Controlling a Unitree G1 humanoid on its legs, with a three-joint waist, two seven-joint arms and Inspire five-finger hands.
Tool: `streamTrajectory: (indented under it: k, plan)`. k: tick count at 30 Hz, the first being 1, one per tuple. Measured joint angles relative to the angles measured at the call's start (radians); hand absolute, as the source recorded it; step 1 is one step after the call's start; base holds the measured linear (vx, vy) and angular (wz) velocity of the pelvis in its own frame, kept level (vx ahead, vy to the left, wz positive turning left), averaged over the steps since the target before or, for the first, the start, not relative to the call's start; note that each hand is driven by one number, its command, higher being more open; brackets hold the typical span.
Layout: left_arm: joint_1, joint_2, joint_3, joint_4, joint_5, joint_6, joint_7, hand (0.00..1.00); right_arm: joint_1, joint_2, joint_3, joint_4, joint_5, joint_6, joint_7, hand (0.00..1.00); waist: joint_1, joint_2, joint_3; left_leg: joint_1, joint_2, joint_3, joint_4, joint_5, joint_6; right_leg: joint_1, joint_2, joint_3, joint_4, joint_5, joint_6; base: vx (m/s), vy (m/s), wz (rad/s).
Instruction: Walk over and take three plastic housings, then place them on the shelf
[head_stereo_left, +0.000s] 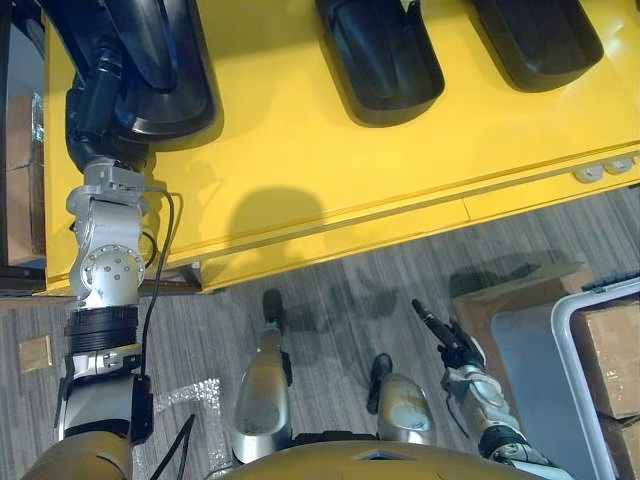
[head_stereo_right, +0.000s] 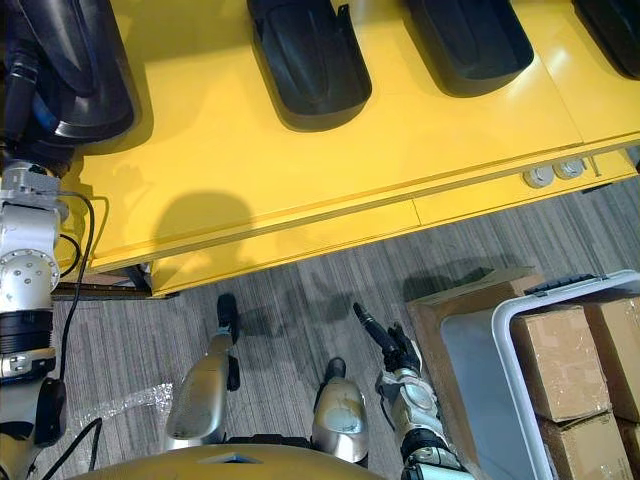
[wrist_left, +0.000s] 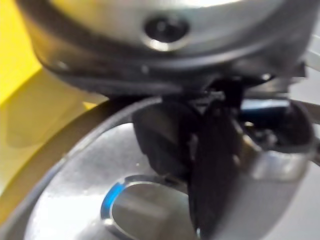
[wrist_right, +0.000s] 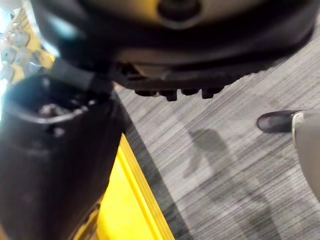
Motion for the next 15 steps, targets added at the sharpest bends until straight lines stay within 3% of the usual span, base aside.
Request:
streamTrajectory:
  k: [7, 12, 15]
  plan:
    - [0.007, 0.005, -0.001, -0.007, -0.065, 0.046, -0.02, 0.0, 0.0, 0.0, -0.012, 0.0, 0.0, -0.013, 0.002, 1.0, -0.001, 0.003, -0.001, 0.003, -0.013, -0.012, 0.002, 0.006, 0.001, 0.006, -0.014, -0.014, 0.019, -0.014, 0.012, 0.0, -0.015, 0.07]
    - [0.041, 0.013, -0.003, -0.01, -0.178, 0.119, -0.037, 0.0, 0.006, 0.0, -0.025, 0.001, -0.001, -0.013, 0.006, 1.0, -0.003, 0.009, -0.002, 0.026, -0.029, -0.025, 0.001, 0.004, 0.0, 0.041, -0.027, -0.027, 0.018, -0.019, 0.017, 0.01, -0.014, 0.08]
    - [0.059, 0.012, -0.005, -0.009, -0.245, 0.16, -0.039, 0.0, 0.006, 0.0, -0.036, 0.005, -0.002, -0.013, 0.004, 1.0, -0.003, 0.026, -0.003, 0.037, -0.033, -0.033, -0.001, 0.001, -0.003, 0.06, -0.029, -0.038, 0.016, -0.022, 0.016, -0.01, -0.002, 0.09]
